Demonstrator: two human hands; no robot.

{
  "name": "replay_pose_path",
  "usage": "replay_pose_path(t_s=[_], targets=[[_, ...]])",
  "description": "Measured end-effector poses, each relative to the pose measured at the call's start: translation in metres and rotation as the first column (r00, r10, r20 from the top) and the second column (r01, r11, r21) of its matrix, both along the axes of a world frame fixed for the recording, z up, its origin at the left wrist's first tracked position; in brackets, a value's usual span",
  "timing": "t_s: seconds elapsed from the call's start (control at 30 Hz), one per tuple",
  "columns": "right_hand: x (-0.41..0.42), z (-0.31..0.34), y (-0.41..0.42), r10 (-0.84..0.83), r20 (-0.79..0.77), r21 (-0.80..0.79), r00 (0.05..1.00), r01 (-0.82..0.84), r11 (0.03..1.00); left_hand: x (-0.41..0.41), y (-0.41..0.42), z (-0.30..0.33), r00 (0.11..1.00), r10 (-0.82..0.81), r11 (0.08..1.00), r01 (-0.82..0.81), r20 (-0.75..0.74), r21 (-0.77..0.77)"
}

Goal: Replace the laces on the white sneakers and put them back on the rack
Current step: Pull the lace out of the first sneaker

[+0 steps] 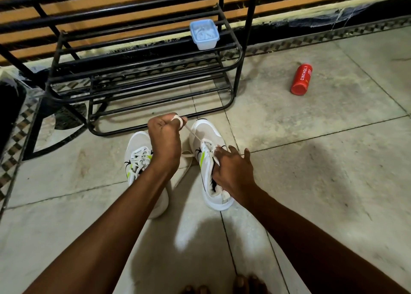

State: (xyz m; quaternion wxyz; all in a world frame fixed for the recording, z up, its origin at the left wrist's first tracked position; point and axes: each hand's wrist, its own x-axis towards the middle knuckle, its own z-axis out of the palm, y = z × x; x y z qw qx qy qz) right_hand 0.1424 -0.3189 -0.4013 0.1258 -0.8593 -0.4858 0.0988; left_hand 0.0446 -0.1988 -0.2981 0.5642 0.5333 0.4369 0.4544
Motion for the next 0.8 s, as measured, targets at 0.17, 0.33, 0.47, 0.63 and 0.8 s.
replay_pose_path(t_s=[0.17, 0.33, 0.47, 0.63, 0.8], targets=[[-0.004, 0.006, 0.002, 0.012, 0.009, 0.022, 1.000, -0.012, 1.000, -0.011, 0.002, -0.021, 0.983, -0.067, 0.959, 0.110, -0.170, 0.260], [-0.004, 0.004, 0.002, 0.027, -0.004, 0.018, 1.000, -0.027, 0.999, -0.013, 0.017, -0.034, 0.933, -0.133, 0.937, 0.229, -0.335, 0.265], [-0.003, -0.002, -0.001, 0.012, -0.070, 0.102, 0.997, -0.005, 0.995, -0.008, 0.027, -0.046, 0.881, -0.258, 0.945, 0.315, -0.396, 0.084], [-0.002, -0.013, -0.006, -0.051, -0.225, 0.351, 0.973, 0.130, 0.927, -0.007, 0.022, -0.059, 0.646, -0.332, 0.873, 0.487, -0.688, 0.036], [-0.001, -0.022, -0.009, -0.094, -0.337, 0.363, 0.937, 0.222, 0.905, -0.015, 0.022, -0.073, 0.540, -0.297, 0.798, 0.593, -0.787, 0.106]])
